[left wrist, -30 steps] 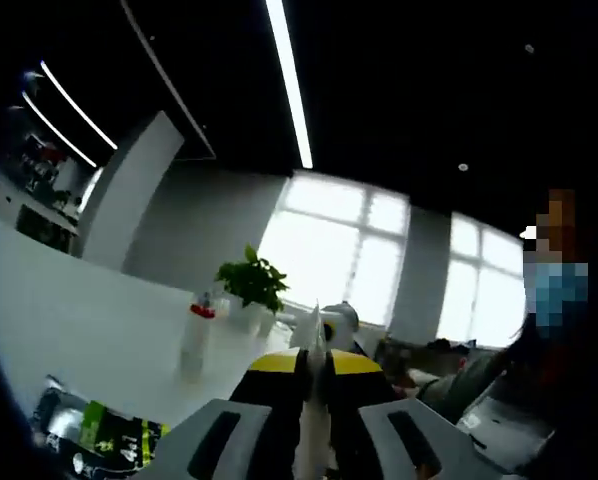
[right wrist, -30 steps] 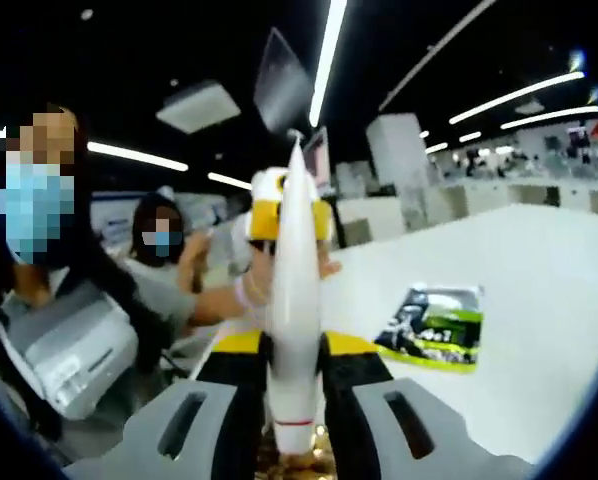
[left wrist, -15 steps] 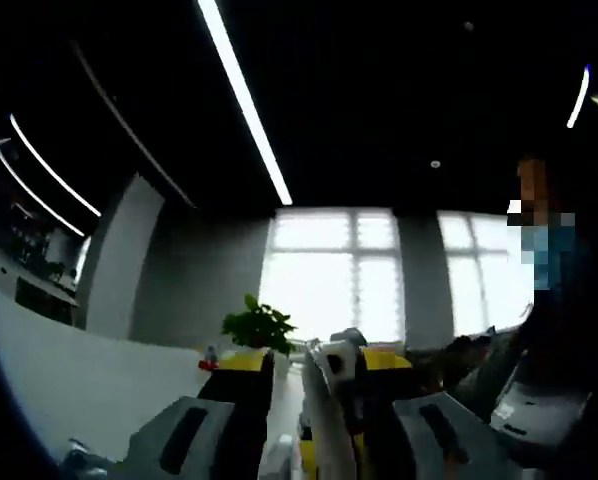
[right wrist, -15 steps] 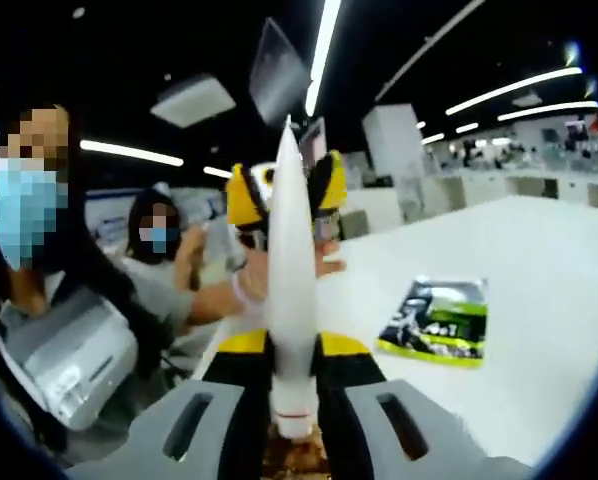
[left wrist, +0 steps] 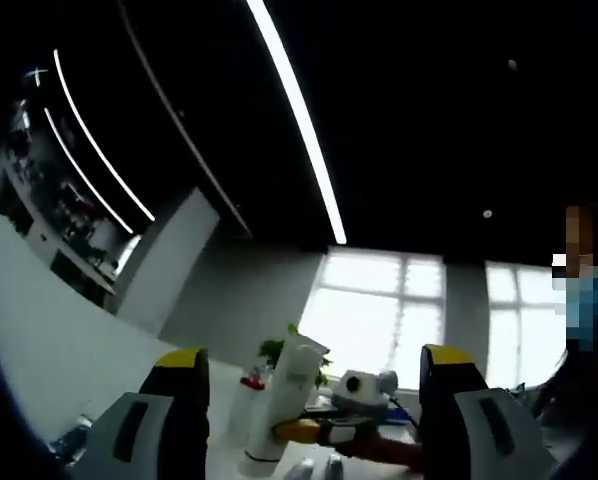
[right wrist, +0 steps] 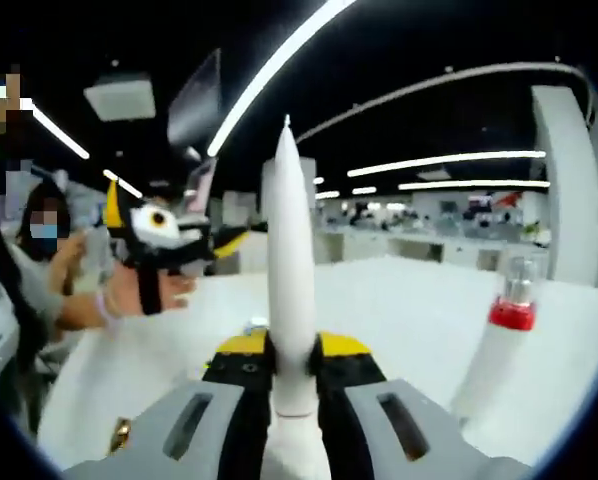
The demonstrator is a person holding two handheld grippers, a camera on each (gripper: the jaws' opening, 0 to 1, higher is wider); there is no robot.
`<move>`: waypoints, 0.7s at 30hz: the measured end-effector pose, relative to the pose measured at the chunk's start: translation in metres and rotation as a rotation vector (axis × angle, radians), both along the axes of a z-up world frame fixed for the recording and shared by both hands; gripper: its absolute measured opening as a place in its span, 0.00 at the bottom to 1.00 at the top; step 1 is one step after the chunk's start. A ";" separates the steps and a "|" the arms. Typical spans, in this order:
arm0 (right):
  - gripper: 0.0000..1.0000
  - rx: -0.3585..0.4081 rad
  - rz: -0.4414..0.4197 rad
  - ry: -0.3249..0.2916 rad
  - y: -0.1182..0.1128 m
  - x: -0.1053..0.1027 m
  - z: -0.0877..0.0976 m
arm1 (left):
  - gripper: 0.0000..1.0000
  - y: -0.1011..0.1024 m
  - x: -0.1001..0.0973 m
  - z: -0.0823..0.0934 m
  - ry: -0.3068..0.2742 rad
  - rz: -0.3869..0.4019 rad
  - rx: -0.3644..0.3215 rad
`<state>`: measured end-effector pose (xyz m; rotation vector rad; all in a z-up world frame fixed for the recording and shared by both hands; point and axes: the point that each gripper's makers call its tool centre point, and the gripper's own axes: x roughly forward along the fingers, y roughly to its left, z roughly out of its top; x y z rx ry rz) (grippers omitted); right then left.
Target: Arrange the skincare products in the storage area until every visible bottle or jar stands upright without overlapping.
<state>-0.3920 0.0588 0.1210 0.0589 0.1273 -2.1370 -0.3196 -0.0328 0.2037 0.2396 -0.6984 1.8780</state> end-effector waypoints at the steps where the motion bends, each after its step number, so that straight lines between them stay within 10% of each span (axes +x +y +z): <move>1: 0.13 0.011 -0.005 0.001 0.001 -0.003 -0.003 | 0.88 0.001 0.000 -0.001 -0.001 -0.003 -0.007; 21: 0.18 0.060 -0.067 -0.009 0.017 -0.023 -0.020 | 0.86 0.007 0.002 -0.003 -0.022 -0.021 -0.006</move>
